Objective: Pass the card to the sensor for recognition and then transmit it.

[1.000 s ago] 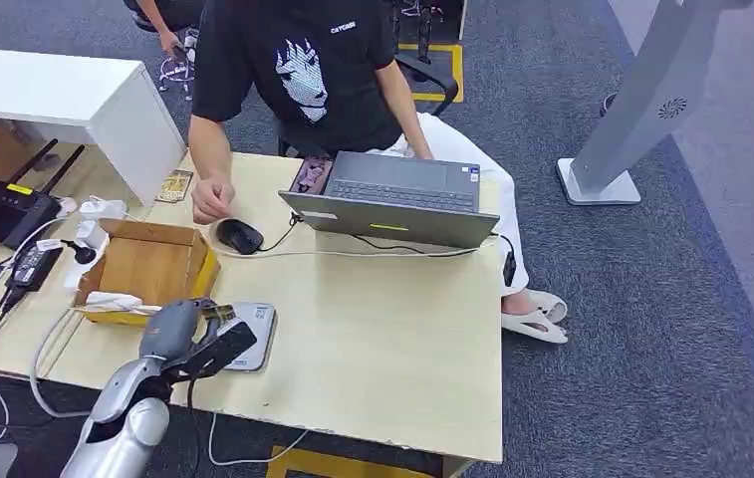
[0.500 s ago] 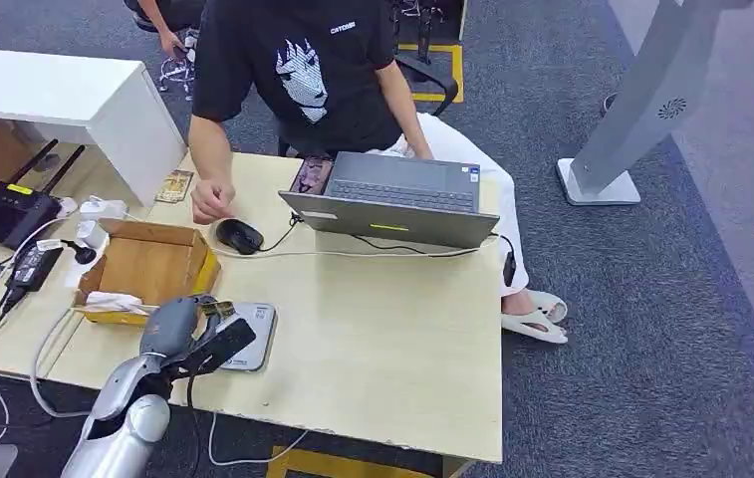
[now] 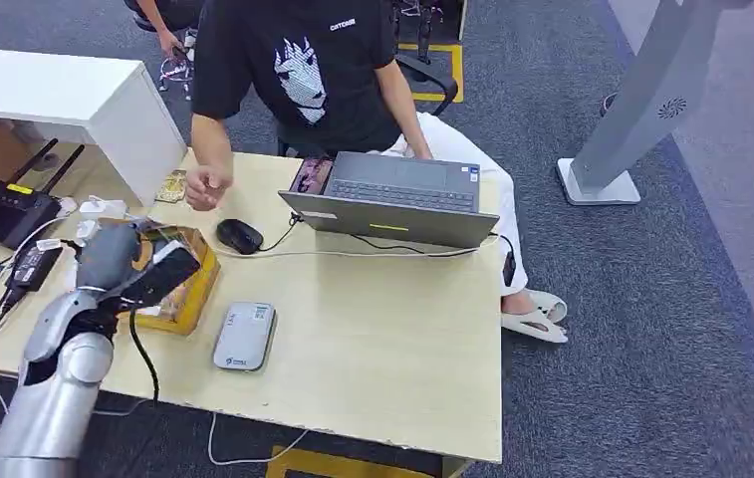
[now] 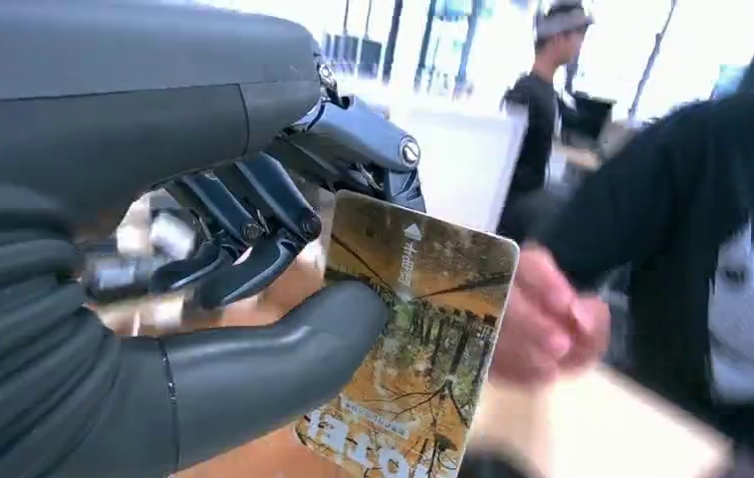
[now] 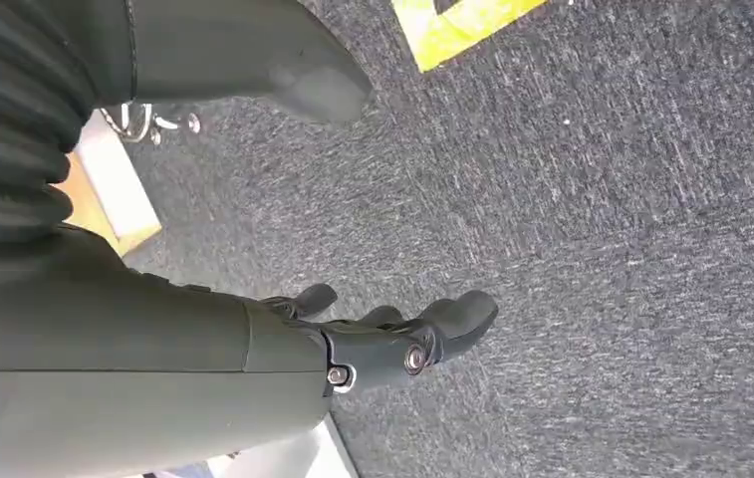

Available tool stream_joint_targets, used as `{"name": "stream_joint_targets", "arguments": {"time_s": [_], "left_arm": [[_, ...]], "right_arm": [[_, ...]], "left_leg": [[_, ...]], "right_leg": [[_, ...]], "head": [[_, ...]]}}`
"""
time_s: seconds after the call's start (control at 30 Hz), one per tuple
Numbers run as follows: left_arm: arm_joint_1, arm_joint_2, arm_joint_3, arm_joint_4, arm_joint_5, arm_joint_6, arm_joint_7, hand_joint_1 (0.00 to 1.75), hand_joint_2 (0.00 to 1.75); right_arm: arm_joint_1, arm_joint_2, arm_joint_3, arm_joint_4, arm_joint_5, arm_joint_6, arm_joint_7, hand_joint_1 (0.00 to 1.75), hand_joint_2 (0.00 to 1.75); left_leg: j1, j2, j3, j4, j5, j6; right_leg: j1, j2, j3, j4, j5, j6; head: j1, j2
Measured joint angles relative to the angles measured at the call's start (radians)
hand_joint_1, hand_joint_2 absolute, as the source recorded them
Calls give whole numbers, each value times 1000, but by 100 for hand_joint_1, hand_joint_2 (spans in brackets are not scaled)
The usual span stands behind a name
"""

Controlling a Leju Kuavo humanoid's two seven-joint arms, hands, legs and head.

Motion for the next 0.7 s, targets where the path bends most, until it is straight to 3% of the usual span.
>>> {"name": "stream_joint_targets", "arguments": {"time_s": [0.2, 0.5, 0.53, 0.57, 0.7], "left_arm": [[-117, 65, 24, -37, 20, -21, 28, 175, 175], [-129, 81, 26, -43, 7, 6, 45, 175, 175], [-129, 80, 26, -43, 7, 8, 45, 96, 175], [-129, 80, 26, -43, 7, 10, 45, 0, 175], [-127, 72, 26, -43, -6, 45, 45, 0, 175]], "right_arm": [[0, 0, -9, 0, 2, 3, 3, 0, 175], [-1, 0, -15, 0, 15, 3, 7, 0, 175], [-1, 0, -15, 0, 16, 3, 7, 0, 175], [-1, 0, -15, 0, 16, 3, 7, 0, 175], [-1, 0, -16, 0, 19, 3, 10, 0, 175]], "left_leg": [[0, 0, 0, 0, 0, 0], [0, 0, 0, 0, 0, 0], [0, 0, 0, 0, 0, 0], [0, 0, 0, 0, 0, 0], [0, 0, 0, 0, 0, 0]], "right_leg": [[0, 0, 0, 0, 0, 0], [0, 0, 0, 0, 0, 0], [0, 0, 0, 0, 0, 0], [0, 0, 0, 0, 0, 0], [0, 0, 0, 0, 0, 0]], "head": [[0, 0], [0, 0], [0, 0], [0, 0], [0, 0]]}}
